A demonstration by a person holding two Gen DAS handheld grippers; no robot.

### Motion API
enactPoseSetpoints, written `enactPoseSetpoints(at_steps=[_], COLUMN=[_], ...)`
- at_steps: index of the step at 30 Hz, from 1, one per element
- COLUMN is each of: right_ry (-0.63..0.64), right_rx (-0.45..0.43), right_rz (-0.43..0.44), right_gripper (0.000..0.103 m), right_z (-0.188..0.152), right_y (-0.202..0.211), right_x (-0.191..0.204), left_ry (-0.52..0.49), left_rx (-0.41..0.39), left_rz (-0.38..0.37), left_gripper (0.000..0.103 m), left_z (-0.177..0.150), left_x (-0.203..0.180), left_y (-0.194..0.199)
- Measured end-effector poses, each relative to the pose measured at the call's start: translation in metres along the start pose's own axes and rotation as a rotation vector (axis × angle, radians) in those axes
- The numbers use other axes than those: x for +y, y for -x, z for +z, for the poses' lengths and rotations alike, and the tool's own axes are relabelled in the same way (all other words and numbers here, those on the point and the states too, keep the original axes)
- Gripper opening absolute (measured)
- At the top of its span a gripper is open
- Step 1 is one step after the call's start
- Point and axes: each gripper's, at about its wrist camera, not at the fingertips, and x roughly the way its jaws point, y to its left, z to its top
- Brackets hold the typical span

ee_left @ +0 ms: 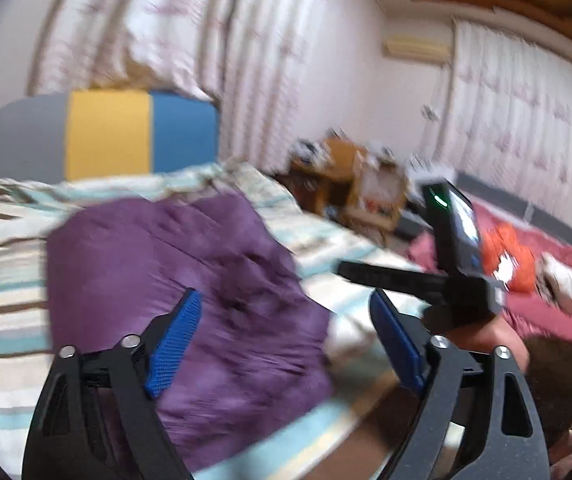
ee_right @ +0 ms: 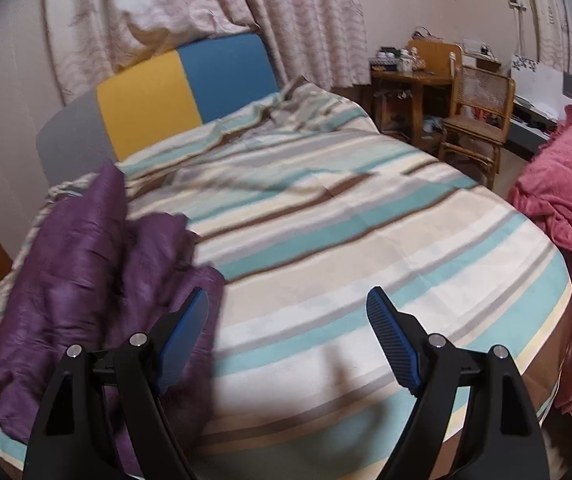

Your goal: Fold large clothes

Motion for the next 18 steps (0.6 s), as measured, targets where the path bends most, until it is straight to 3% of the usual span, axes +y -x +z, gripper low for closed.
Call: enactPoseSetpoints(at_steps=[4, 9, 13, 18], right_ry=[0.048, 0.174, 0.246, 0.203], right_rx=[-0.051, -0.064, 0.015, 0.107], right_rz=[0.091, 0.178, 0.172, 0.203], right_gripper=[0.081, 0.081, 0.081, 0.081], right_z=[0.023, 0.052, 0.068, 0.083], right_y=[0.020, 0.022, -0.003, -0.046], right_x=[0.036, 0.110, 0.163, 0.197], left_ry=[0.162, 0.484, 0.475, 0.473], left_rx=[-0.042, 0.063, 0.183, 0.273], left_rz=[0.251, 0.460, 0.568, 0.572], left_gripper=[0.091, 0.090, 0.088, 0.086], left_z=[0.019, 0.032, 0.041, 0.052], left_x=[0.061, 0.142, 0.156, 0.160], left_y=[0.015, 0.002, -0.023, -0.054])
